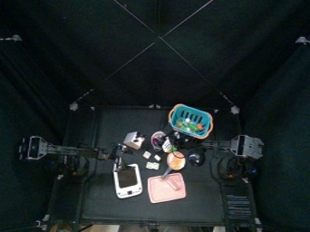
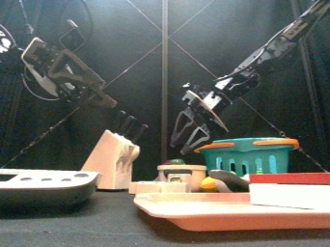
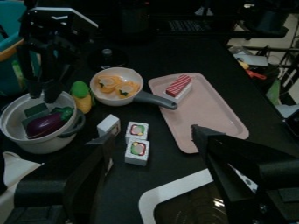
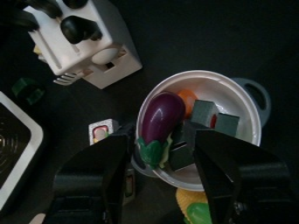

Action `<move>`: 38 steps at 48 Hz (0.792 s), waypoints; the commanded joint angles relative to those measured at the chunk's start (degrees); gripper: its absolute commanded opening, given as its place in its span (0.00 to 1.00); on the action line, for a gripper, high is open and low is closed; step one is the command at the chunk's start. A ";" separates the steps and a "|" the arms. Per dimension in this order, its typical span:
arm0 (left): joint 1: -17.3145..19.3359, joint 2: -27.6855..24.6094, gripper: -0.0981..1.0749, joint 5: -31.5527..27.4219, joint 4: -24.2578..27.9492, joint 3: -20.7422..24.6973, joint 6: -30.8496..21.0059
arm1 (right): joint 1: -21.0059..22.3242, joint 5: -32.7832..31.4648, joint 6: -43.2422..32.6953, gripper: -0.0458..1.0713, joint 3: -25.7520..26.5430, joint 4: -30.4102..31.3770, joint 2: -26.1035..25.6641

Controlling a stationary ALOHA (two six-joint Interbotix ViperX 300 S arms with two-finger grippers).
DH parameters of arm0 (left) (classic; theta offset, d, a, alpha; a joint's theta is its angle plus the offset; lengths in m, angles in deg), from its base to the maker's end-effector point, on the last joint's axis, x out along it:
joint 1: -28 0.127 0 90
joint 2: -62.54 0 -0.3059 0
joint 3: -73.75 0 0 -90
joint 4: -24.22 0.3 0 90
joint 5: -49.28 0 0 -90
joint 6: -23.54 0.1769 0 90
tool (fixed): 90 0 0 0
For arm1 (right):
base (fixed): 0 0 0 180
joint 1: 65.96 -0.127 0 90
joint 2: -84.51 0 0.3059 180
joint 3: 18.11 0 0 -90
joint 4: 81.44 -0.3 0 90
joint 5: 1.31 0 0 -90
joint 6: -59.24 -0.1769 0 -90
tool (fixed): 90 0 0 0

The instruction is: Place eggplant in pot

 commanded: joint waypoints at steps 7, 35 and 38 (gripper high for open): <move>0.18 0.09 0.96 0.18 -0.09 0.62 0.00 | -1.85 0.62 0.09 0.79 1.76 0.00 -2.20; 0.18 0.09 0.96 0.26 -1.67 0.35 0.09 | -4.66 0.62 0.00 0.79 2.64 0.97 -3.87; 0.26 0.09 0.96 0.18 -1.67 0.26 0.09 | -5.45 0.62 0.09 0.79 2.72 1.05 -4.57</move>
